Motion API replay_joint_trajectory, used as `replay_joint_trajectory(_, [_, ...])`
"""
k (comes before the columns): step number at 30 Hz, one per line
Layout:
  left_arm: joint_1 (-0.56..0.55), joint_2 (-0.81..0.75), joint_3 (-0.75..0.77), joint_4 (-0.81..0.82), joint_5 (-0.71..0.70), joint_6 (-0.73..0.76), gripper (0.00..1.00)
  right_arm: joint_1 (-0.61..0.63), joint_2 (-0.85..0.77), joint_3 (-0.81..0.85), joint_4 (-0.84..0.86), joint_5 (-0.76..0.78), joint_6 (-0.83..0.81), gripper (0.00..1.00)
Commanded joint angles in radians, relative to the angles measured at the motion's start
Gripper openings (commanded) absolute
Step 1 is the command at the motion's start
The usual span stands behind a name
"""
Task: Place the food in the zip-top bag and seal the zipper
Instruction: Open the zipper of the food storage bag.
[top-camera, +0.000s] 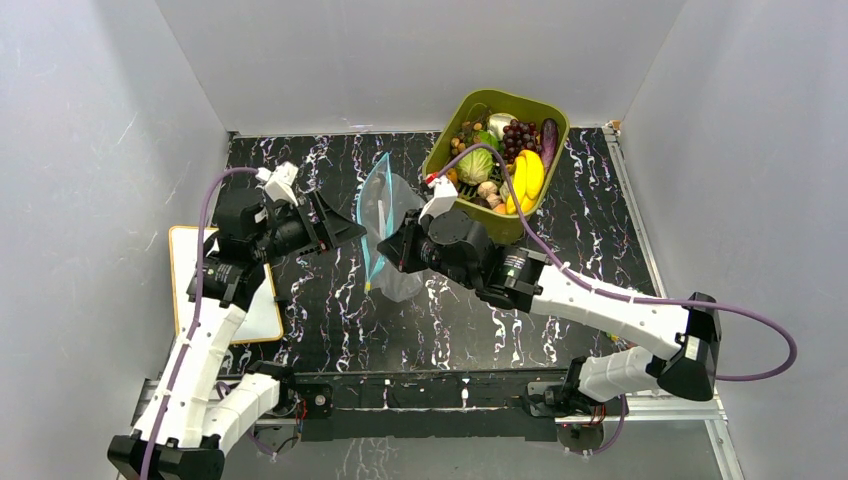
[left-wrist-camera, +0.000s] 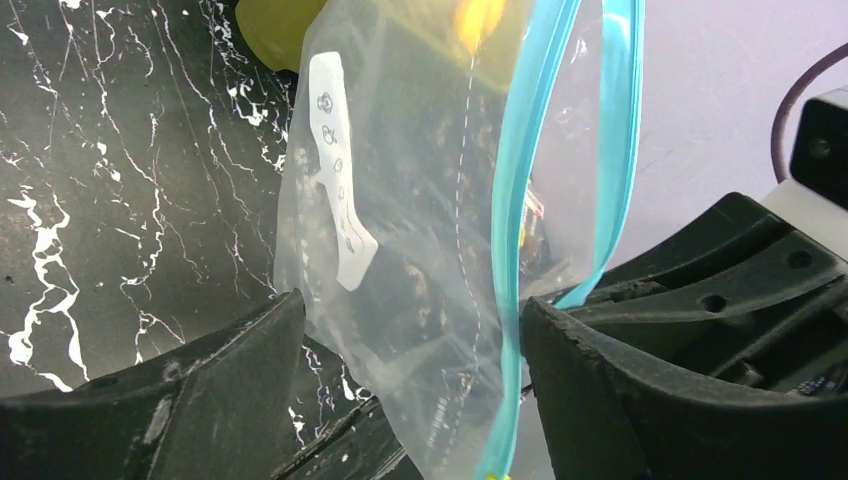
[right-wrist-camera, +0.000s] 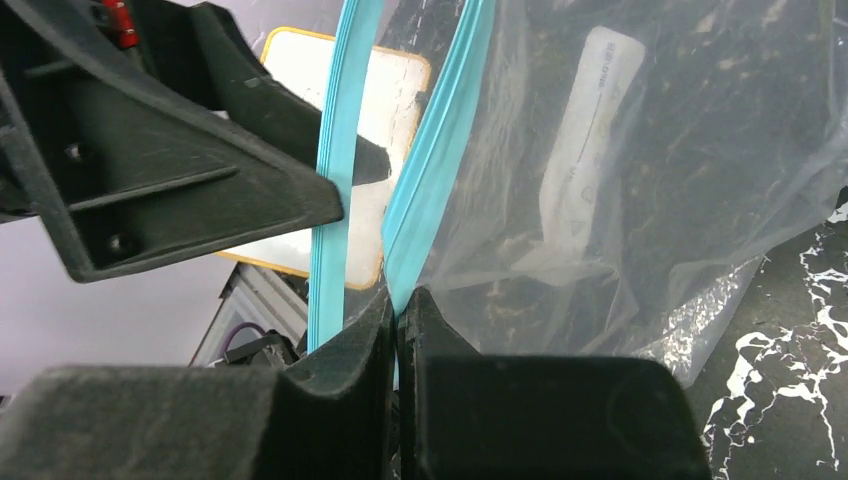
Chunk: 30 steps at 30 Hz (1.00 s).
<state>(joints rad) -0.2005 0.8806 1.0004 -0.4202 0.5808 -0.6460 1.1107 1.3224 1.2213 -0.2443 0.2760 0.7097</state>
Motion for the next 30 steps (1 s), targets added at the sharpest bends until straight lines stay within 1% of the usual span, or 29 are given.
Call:
replay_joint_trajectory(1, [-0.004,-0.011,-0.038,0.062,0.034,-0.006,0.8,-0.002,-0.033,-0.013,0.072,-0.068,-0.012,0.0])
replay_joint_trajectory(4, [-0.003,0.011,-0.047,0.092,0.068,-0.001,0.8,-0.002,-0.029,-0.007,0.067,-0.074,-0.017,0.0])
replay_joint_trajectory(6, [-0.003,0.032,-0.051,0.104,0.067,0.03,0.76,-0.002,-0.019,-0.001,0.059,-0.076,-0.032,0.0])
replay_joint_trajectory(10, [-0.003,0.067,-0.052,0.14,0.042,0.052,0.59,-0.002,0.003,0.01,0.018,-0.052,-0.039,0.0])
replay_joint_trajectory(11, [-0.004,0.072,-0.05,0.159,0.036,0.054,0.51,-0.002,0.008,0.017,-0.007,-0.036,-0.034,0.0])
replay_joint_trajectory(12, [-0.003,0.075,-0.055,0.185,0.033,0.053,0.4,-0.002,0.015,0.03,-0.042,-0.019,-0.03,0.0])
replay_joint_trajectory(13, [-0.003,0.08,-0.051,0.2,0.019,0.054,0.22,-0.002,0.019,0.039,-0.081,0.0,-0.029,0.0])
replay_joint_trajectory(14, [-0.003,0.085,-0.041,0.195,-0.005,0.064,0.02,-0.002,0.026,0.053,-0.116,0.022,-0.029,0.0])
replay_joint_trajectory(15, [-0.003,0.091,-0.023,0.177,-0.033,0.08,0.0,-0.002,0.027,0.059,-0.145,0.046,-0.027,0.0])
replay_joint_trajectory(19, [-0.004,0.109,0.048,0.086,-0.184,0.148,0.0,-0.002,-0.023,0.048,-0.258,0.199,0.032,0.0])
replay_joint_trajectory(22, [-0.004,0.108,0.061,0.084,-0.276,0.181,0.0,-0.002,-0.084,0.032,-0.314,0.32,0.081,0.0])
replay_joint_trajectory(24, [-0.003,0.117,0.069,0.091,-0.286,0.191,0.0,-0.002,-0.118,0.007,-0.287,0.323,0.088,0.0])
replay_joint_trajectory(27, [-0.005,0.146,0.108,0.075,-0.244,0.195,0.0,-0.002,-0.148,-0.032,-0.191,0.238,0.082,0.01])
replay_joint_trajectory(28, [-0.005,0.153,0.115,0.079,-0.226,0.194,0.0,-0.002,-0.149,-0.034,-0.167,0.215,0.082,0.12])
replay_joint_trajectory(30, [-0.005,0.164,0.127,0.082,-0.195,0.192,0.0,-0.002,-0.136,-0.011,-0.154,0.201,0.082,0.26])
